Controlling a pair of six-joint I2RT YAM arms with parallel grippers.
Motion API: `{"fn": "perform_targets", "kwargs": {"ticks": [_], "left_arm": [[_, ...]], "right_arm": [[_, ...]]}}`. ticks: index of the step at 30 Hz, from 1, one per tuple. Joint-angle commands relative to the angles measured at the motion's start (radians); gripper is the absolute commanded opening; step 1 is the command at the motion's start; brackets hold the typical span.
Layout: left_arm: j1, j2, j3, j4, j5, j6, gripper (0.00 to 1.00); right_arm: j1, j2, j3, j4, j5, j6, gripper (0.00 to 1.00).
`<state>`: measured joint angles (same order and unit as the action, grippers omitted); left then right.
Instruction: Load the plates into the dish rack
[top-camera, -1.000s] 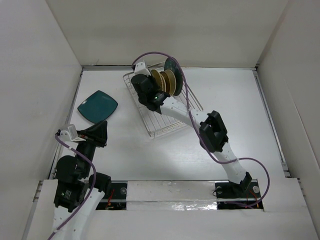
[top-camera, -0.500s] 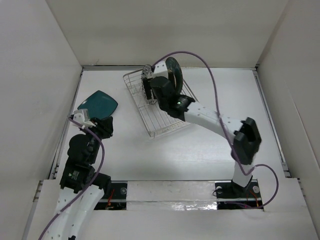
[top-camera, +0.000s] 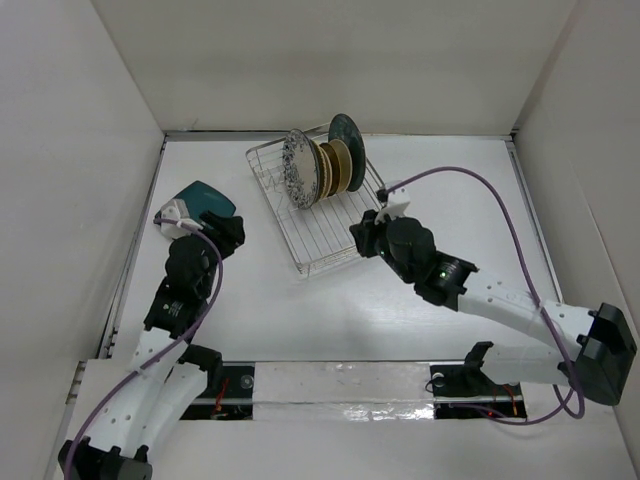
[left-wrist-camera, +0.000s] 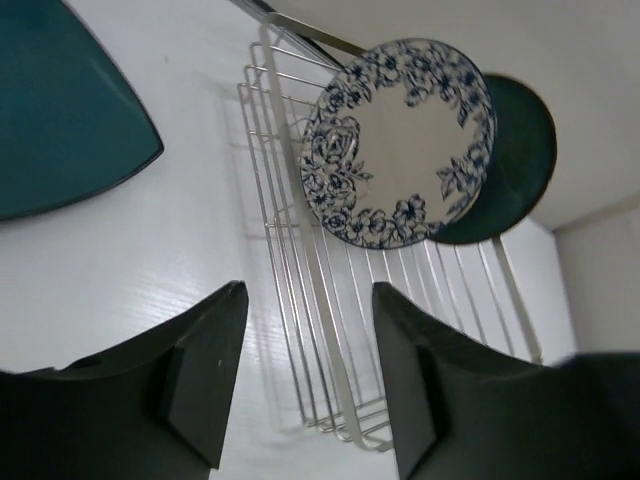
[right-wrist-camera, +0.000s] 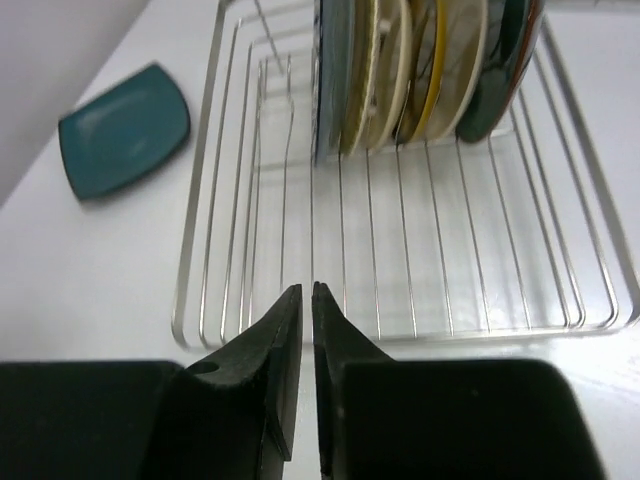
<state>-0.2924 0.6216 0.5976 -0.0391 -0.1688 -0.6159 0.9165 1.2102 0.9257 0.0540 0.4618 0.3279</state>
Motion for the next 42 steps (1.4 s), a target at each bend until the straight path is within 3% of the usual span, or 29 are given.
{"fn": "perform_targets", "kwargs": {"ticks": [1,3,4,7,10,15,16,21,26,31,38,42], "left_arm": [[0.006,-0.028,-0.091,0.125,-0.212,-0.139,0.54],[0.006,-0.031,-0.157,0.177,-0.265,-0.195,0.63],[0.006,-0.022,-0.169,0.182,-0.28,-0.212,0.63],[0.047,0.036,-0.188,0.168,-0.279,-0.284,0.62],[0.107,0.079,-0.209,0.171,-0.258,-0.344,0.61],[0.275,0.131,-0.265,0.252,-0.163,-0.409,0.61],[0.356,0.174,-0.271,0.272,-0.097,-0.41,0.62],[0.538,0.343,-0.298,0.453,0.092,-0.418,0.64],[0.593,0.562,-0.283,0.586,0.204,-0.409,0.59],[0.593,0.68,-0.286,0.68,0.254,-0.412,0.57],[0.615,0.803,-0.303,0.835,0.255,-0.478,0.51],[0.624,0.805,-0.266,0.808,0.242,-0.463,0.49]], "right_arm": [[0.019,-0.101,-0.08,0.116,-0.135,0.062,0.25],[0.033,-0.13,-0.141,0.142,-0.161,0.086,0.33],[0.047,-0.136,-0.162,0.153,-0.161,0.092,0.33],[0.056,-0.147,-0.221,0.182,-0.161,0.102,0.52],[0.056,-0.153,-0.237,0.182,-0.185,0.118,0.57],[0.065,-0.207,-0.257,0.196,-0.226,0.134,0.58],[0.065,-0.212,-0.257,0.19,-0.223,0.135,0.59],[0.065,-0.232,-0.258,0.167,-0.18,0.146,0.58],[0.065,-0.23,-0.26,0.168,-0.18,0.148,0.58],[0.055,-0.219,-0.258,0.168,-0.173,0.149,0.57],[0.044,-0.204,-0.257,0.167,-0.181,0.145,0.57],[0.035,-0.193,-0.257,0.173,-0.198,0.146,0.56]]}}
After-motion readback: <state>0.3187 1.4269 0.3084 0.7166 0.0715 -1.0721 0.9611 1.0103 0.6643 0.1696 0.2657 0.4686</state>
